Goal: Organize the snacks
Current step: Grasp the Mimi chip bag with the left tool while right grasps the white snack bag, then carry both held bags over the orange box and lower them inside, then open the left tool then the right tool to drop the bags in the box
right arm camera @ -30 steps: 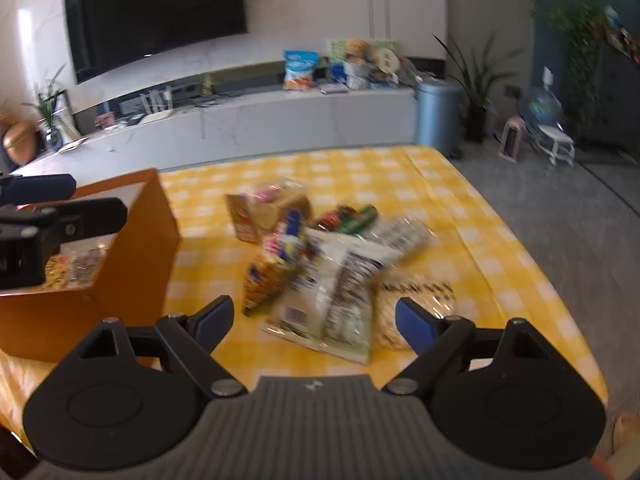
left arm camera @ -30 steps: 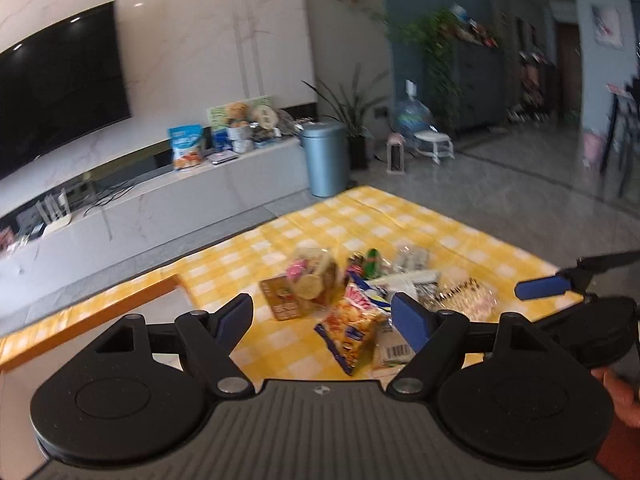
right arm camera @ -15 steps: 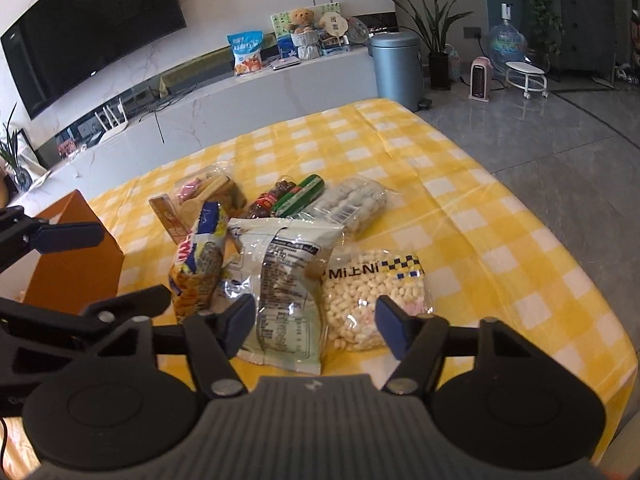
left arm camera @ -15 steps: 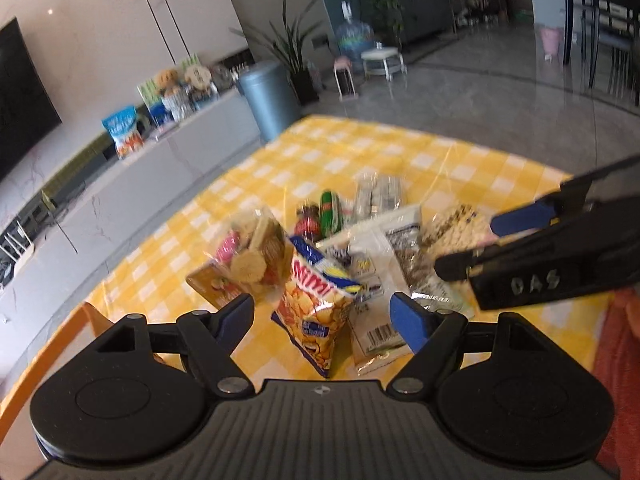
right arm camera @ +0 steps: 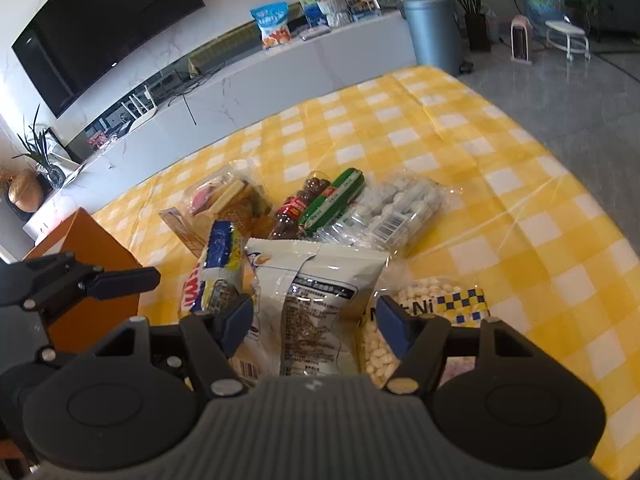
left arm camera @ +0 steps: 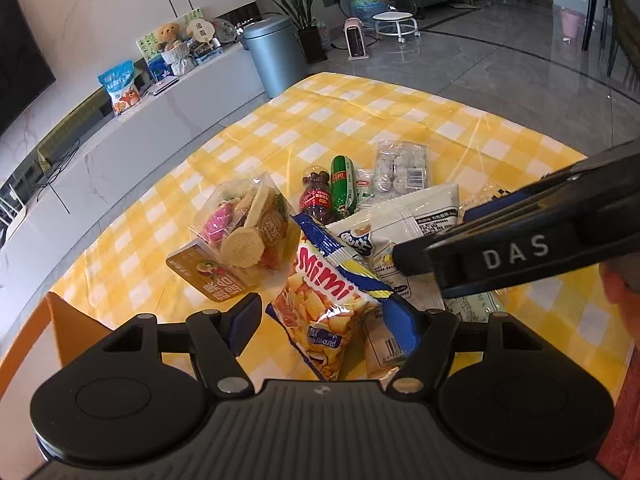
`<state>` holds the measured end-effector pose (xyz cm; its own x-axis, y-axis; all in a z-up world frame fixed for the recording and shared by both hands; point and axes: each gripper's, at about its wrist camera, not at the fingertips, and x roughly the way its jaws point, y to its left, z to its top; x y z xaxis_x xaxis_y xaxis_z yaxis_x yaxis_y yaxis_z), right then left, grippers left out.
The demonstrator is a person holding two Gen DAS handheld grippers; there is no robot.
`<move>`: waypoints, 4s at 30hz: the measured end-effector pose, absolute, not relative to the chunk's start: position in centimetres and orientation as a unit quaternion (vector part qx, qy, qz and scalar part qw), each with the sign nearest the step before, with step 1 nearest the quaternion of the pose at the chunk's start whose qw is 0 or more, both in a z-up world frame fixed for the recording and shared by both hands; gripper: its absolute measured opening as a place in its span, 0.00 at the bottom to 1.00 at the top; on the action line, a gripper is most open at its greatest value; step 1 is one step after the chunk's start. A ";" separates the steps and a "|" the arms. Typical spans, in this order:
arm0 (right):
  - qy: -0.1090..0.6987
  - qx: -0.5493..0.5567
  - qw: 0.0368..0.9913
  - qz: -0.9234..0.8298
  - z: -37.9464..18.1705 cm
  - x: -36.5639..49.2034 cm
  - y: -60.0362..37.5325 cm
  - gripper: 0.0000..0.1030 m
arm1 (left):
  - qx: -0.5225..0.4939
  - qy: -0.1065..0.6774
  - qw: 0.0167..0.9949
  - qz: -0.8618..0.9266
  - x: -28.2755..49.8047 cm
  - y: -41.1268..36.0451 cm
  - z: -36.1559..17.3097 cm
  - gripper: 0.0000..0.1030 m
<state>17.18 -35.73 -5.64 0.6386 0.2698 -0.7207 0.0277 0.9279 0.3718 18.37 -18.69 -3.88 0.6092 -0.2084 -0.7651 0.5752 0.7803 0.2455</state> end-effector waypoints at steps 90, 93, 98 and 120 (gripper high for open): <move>0.414 -0.064 0.864 0.280 4.1 18.6 -8.0 0.23 | -0.133 0.344 0.927 -0.071 13.8 10.8 2.6 0.19; 0.425 -0.073 0.858 0.280 3.3 19.4 -7.3 0.23 | -0.124 0.359 0.923 -0.062 14.1 11.0 1.7 0.26; 0.440 -0.100 0.849 0.275 2.2 20.8 -5.7 0.24 | -0.111 0.388 0.914 -0.049 15.1 11.2 0.2 0.34; 0.454 -0.274 0.806 0.263 0.6 23.5 -1.9 0.33 | -0.099 0.404 0.909 -0.029 15.8 11.0 0.0 0.41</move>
